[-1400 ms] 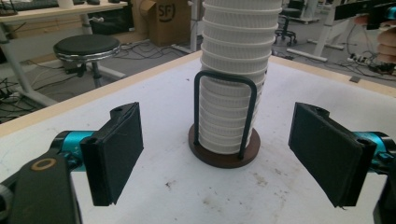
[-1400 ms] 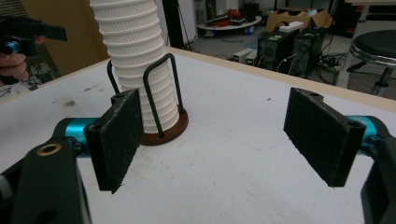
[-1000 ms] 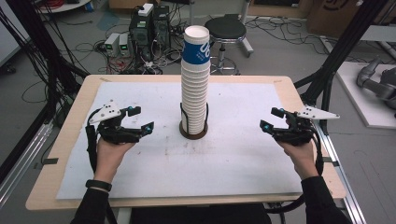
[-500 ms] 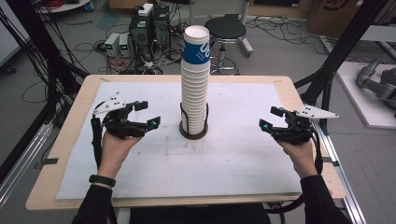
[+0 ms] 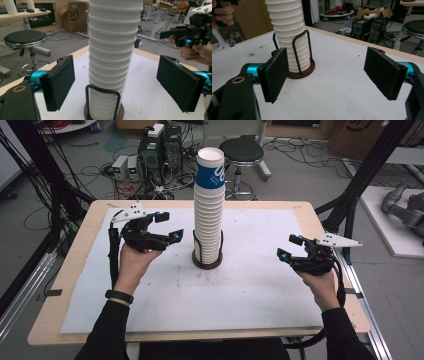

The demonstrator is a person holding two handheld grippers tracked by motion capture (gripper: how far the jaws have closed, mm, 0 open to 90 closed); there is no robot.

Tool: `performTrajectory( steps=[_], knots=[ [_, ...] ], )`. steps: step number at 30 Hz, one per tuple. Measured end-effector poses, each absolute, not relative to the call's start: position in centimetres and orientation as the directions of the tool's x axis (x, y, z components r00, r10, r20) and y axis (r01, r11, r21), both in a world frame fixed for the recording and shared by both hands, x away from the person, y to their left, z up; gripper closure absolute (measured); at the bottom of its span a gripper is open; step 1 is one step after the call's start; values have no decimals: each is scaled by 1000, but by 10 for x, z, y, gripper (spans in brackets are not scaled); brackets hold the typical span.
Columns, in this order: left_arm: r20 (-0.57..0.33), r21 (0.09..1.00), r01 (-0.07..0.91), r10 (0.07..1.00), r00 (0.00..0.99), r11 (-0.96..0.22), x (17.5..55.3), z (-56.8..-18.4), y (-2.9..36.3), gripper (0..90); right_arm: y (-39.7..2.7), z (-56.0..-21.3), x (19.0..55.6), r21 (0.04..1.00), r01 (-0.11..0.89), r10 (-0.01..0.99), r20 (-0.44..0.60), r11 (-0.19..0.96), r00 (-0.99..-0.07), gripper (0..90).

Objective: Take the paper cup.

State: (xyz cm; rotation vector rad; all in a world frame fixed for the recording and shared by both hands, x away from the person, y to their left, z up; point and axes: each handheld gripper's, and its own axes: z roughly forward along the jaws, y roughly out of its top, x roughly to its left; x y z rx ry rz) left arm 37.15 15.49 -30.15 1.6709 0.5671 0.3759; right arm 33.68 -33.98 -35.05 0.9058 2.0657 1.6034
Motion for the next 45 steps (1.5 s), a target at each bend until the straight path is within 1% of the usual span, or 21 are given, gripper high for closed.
performTrajectory(
  steps=[9, 17, 24, 29, 39, 45],
  knots=[
    [-64, 984, 144, 548, 834, -104, 385, -289, 142, 150, -341, -350, 337, 956, 259, 686, 94, 142, -721, 202],
    [-29, 986, 113, 535, 844, -125, 399, -271, 123, 149, -340, -351, 337, 955, 260, 684, 95, 143, -723, 202],
    [-34, 988, 107, 525, 850, -109, 409, -263, 112, 148, -339, -351, 337, 954, 263, 680, 96, 146, -726, 202],
    [-47, 990, 106, 496, 867, -93, 414, -261, 106, 148, -340, -351, 337, 954, 263, 680, 98, 144, -727, 202],
    [-59, 986, 127, 479, 876, -111, 425, -257, 93, 130, -338, -351, 337, 954, 261, 675, 95, 148, -732, 202],
    [-80, 984, 145, 472, 878, -103, 431, -258, 88, 127, -338, -351, 337, 955, 256, 674, 91, 150, -733, 202]
  ],
)
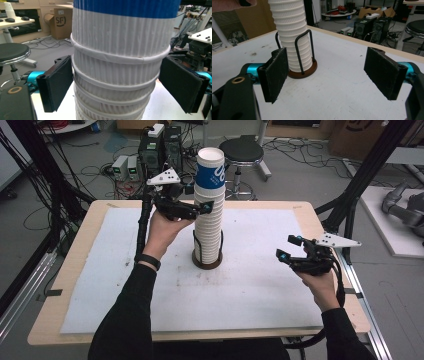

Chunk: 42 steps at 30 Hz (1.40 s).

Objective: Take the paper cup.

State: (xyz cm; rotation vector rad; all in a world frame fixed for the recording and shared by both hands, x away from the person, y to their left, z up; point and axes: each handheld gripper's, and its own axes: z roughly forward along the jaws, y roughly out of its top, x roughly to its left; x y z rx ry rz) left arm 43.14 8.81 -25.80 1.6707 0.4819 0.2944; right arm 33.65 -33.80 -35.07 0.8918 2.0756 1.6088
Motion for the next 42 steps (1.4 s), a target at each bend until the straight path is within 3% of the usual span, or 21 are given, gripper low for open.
performTrajectory(
  steps=[14, 42],
  knots=[
    [-73, 985, 134, 445, 893, -105, 438, -259, 87, 123, -328, -344, 336, 954, 253, 638, 97, 158, -764, 202],
    [-76, 987, 131, 444, 893, -95, 439, -260, 88, 127, -290, -252, 370, 976, 173, 551, 74, 129, -831, 203]
  ],
)
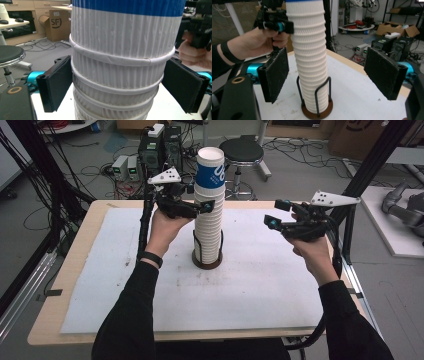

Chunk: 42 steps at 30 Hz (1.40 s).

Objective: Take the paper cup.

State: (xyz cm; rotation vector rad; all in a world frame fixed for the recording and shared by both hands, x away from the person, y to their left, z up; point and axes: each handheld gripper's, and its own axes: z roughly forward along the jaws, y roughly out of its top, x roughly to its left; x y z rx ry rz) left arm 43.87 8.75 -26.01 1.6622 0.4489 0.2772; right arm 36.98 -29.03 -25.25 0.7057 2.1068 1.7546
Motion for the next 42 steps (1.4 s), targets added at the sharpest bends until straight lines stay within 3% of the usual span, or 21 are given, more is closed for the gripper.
performTrajectory(
  steps=[21, 31, 42],
  knots=[
    [-79, 987, 134, 446, 892, -93, 438, -260, 87, 127, -223, -170, 407, 984, 118, 499, 37, 130, -866, 203],
    [-77, 987, 133, 446, 891, -95, 439, -260, 87, 127, -191, -154, 421, 984, 145, 456, 84, 100, -886, 203],
    [-77, 987, 131, 445, 892, -93, 439, -260, 87, 127, -160, -145, 435, 973, 184, 486, 95, 140, -869, 203]
  ],
)
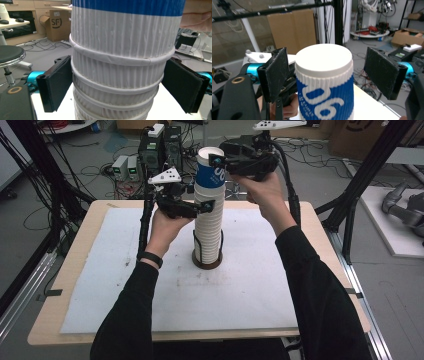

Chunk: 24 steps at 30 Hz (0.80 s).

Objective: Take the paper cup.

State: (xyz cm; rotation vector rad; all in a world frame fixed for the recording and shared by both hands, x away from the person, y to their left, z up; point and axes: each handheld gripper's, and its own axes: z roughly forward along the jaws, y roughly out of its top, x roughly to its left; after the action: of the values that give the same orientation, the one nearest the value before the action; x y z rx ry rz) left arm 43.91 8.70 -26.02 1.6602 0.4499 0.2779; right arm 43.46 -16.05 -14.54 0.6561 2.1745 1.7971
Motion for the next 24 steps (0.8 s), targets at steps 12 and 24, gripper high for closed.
performTrajectory(
  steps=[12, 24],
  knots=[
    [-74, 987, 129, 444, 893, -96, 439, -260, 87, 127, -145, -149, 439, 966, 198, 498, 91, 167, -862, 274],
    [-72, 987, 128, 445, 893, -97, 439, -260, 87, 126, -147, -148, 438, 967, 191, 494, 85, 169, -865, 312]
  ],
)
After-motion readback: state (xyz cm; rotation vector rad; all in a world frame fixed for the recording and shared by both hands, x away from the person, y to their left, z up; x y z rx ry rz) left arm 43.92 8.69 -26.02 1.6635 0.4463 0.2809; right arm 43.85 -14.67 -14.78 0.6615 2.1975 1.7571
